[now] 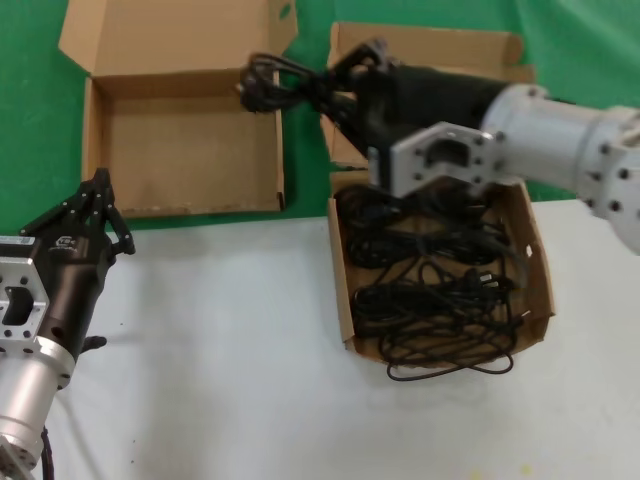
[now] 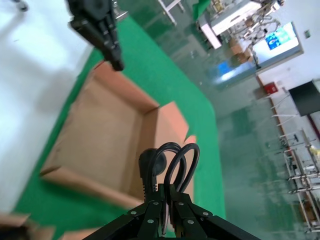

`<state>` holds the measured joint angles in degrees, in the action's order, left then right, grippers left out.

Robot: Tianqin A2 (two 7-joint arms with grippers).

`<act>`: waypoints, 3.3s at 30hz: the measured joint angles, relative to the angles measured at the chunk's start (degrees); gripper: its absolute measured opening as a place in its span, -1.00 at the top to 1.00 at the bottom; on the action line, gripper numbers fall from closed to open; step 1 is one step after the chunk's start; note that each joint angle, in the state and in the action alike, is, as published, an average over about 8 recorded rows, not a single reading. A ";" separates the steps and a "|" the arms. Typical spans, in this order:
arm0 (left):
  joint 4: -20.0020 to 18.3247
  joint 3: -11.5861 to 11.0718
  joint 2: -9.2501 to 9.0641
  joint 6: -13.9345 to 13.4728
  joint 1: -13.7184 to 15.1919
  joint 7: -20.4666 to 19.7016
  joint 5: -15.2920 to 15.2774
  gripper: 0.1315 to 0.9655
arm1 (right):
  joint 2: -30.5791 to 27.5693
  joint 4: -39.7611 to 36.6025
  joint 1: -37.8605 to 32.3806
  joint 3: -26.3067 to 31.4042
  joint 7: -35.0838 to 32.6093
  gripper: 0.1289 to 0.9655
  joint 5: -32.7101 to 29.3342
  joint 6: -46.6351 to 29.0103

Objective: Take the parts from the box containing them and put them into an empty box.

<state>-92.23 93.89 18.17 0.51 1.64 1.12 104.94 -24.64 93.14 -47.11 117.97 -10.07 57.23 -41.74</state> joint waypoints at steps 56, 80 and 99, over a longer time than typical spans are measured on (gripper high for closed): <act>0.00 0.00 0.00 0.00 0.00 0.00 0.00 0.97 | 11.80 -7.21 8.76 -8.70 -2.70 -0.18 10.45 20.99; 0.08 -0.32 -0.14 -0.07 -0.24 -0.16 -0.26 0.79 | 9.20 -5.16 18.32 -11.51 0.17 -0.93 18.29 25.52; 0.22 -0.89 -0.39 -0.20 -0.66 -0.44 -0.72 -0.02 | 8.68 -4.06 26.86 -15.90 3.11 -1.00 26.46 30.32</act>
<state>-92.01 93.01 17.77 0.31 0.98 0.67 104.22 -15.96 89.08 -20.25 102.07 -6.97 83.70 -11.41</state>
